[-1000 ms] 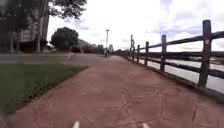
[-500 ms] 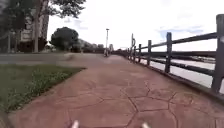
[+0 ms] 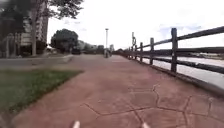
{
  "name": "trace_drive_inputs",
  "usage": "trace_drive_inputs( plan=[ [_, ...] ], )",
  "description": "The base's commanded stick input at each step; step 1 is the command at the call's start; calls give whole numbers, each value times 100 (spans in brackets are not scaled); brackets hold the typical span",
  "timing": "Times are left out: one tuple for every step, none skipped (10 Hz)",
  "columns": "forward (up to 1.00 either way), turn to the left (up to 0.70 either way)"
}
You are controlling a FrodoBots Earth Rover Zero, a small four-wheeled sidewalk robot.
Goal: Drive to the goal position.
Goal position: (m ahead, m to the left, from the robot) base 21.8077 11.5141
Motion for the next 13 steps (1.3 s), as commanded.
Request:
trace_drive_inputs(
  plan=[
    [70, 0],
    [70, 0],
    [70, 0],
    [70, 0],
    [70, 0],
    [70, 0],
    [70, 0],
    [70, 0],
    [70, 0],
    [70, 0],
    [70, 0],
    [70, 0],
    [70, 0]
  ],
)
